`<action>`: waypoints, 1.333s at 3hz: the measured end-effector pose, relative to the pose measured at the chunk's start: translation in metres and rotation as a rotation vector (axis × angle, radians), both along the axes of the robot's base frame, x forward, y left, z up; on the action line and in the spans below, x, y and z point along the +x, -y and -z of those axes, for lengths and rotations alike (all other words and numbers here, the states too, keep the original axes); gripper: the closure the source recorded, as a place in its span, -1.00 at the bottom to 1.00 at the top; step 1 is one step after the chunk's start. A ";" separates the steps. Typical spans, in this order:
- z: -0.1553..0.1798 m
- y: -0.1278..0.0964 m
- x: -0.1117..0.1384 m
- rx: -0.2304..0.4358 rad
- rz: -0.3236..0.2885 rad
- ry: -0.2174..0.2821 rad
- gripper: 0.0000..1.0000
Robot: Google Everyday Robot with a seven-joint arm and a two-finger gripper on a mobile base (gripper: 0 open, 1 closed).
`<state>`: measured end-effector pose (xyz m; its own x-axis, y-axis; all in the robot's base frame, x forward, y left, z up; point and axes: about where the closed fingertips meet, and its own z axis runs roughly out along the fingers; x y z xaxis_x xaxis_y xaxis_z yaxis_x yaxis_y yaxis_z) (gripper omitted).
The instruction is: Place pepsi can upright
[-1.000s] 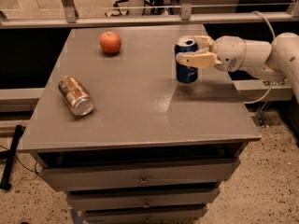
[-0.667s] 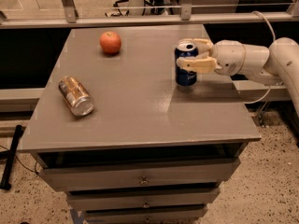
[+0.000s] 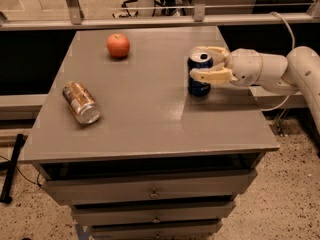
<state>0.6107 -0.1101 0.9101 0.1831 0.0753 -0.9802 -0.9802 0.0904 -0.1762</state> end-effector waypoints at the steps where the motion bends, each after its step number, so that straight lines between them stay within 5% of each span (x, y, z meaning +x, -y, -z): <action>1: 0.005 0.001 -0.003 0.003 -0.006 0.000 -0.74; 2: 0.010 0.000 -0.003 0.003 -0.013 -0.011 -1.00; 4: 0.015 0.006 -0.004 -0.025 -0.005 -0.039 -1.00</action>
Offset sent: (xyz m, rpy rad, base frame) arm -0.0046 -0.0055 -0.0182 0.0033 0.0293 0.0116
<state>0.6069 -0.1158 0.8954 0.1444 0.0513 -0.9882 -0.9868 0.0820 -0.1399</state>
